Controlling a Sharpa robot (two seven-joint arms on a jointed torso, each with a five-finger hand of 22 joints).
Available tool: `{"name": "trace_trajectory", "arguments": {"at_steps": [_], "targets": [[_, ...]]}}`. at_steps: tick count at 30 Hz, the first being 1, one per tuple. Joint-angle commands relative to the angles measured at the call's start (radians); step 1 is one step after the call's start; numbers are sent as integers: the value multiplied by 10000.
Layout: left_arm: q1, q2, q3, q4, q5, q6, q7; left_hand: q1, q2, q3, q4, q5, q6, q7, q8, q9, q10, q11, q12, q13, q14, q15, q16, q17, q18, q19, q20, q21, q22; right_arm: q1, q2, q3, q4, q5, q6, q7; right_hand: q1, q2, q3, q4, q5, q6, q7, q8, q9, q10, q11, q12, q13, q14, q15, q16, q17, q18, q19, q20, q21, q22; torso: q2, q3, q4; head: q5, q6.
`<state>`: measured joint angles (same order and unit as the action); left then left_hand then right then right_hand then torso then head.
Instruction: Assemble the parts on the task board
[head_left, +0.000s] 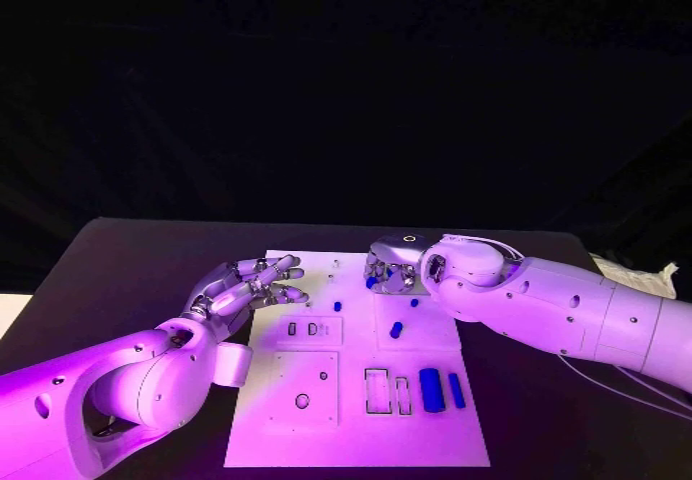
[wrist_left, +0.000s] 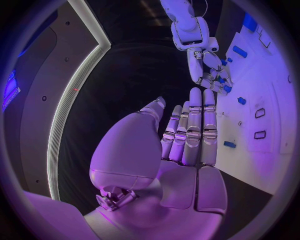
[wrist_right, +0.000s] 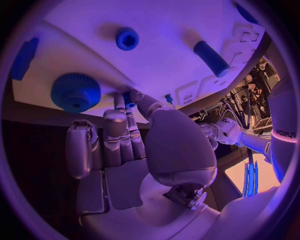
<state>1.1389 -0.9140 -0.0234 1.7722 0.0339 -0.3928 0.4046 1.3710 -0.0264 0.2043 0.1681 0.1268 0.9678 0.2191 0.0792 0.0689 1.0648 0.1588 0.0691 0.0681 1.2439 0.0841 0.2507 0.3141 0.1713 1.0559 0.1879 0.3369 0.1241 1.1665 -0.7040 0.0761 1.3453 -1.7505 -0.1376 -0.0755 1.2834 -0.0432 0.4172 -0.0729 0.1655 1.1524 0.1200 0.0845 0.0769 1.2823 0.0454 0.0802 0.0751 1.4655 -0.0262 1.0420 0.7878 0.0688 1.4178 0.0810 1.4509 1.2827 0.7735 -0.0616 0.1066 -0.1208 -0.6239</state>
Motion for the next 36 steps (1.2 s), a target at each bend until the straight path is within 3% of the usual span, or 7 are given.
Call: {"name": "trace_trajectory", "arguments": {"at_steps": [1, 10, 13, 17, 31, 36], "targets": [[21, 18, 8, 3, 25, 83, -16, 71, 40, 35, -29, -30, -56, 21, -73, -7, -85, -21, -53, -13, -90, 5, -36, 16, 100, -57, 18, -65, -11, -8, 5, 2, 92, 564, -1314, 332, 111, 289, 62, 26, 74, 340, -165, 156, 255, 136, -30, 53, 46, 127, -95, 67, 4, -70, 11, -64, 57, 30, 31, -20, 75, -32, 47], [21, -4, 8, 6, 26, 110, -7, 79, 37, 51, -45, -31, -70, 27, -82, -8, -103, -14, -55, -15, -107, 11, -47, 30, 98, -66, 22, -69, -14, -3, 257, 6, 44, 525, -2146, -228, 63, 224, 79, 107, -142, 315, -156, 131, 310, 148, -21, -52, 33, 113, -96, 105, -5, -73, 9, -85, 67, 42, 60, -59, 171, -94, 104], [21, -7, 8, 15, 26, 91, -25, 81, 36, 56, -50, -31, -74, 28, -85, -8, -107, -13, -56, -15, -112, 13, -50, 34, 98, -68, 23, -70, -15, 6, 384, 7, -24, 441, -2175, -392, 31, 168, 63, 139, -211, 301, -150, 116, 328, 137, -12, -94, 25, 114, -90, 129, 2, -77, 14, -83, 75, 57, 82, -65, 191, -143, 110], [23, -17, 10, 47, 27, 83, -35, 82, 35, 58, -52, -32, -74, 29, -85, -8, -109, -12, -55, -15, -115, 14, -52, 36, 98, -70, 24, -71, -15, 19, 579, 8, -137, 240, -2122, -593, 9, 137, 62, 176, -279, 272, -141, 90, 341, 105, 0, -135, 14, 110, -81, 138, -12, -76, 10, -77, 75, 54, 108, -70, 194, -80, 139], [46, -19, 28, 107, 28, 95, -59, 82, 35, 58, -52, -32, -74, 29, -85, -8, -109, -12, -55, -15, -115, 14, -52, 36, 98, -70, 24, -71, -15, 32, 1042, 11, -551, -122, -2166, -1206, -36, 71, 80, 264, -325, 177, -96, 8, 357, -15, 46, -188, -18, 80, -50, 101, -123, -73, -7, -53, 70, 36, 183, -102, 370, -281, 140], [50, -18, 29, 110, 28, 101, -64, 82, 35, 58, -52, -32, -74, 29, -85, -8, -109, -12, -55, -15, -115, 14, -52, 36, 98, -70, 24, -71, -15, 34, 1079, 11, -586, -309, -2145, -1366, -43, 54, 77, 271, -327, 173, -93, 2, 359, -25, 49, -188, -20, 77, -46, 100, -129, -72, -9, -50, 69, 33, 206, -110, 389, -310, 138]]}}
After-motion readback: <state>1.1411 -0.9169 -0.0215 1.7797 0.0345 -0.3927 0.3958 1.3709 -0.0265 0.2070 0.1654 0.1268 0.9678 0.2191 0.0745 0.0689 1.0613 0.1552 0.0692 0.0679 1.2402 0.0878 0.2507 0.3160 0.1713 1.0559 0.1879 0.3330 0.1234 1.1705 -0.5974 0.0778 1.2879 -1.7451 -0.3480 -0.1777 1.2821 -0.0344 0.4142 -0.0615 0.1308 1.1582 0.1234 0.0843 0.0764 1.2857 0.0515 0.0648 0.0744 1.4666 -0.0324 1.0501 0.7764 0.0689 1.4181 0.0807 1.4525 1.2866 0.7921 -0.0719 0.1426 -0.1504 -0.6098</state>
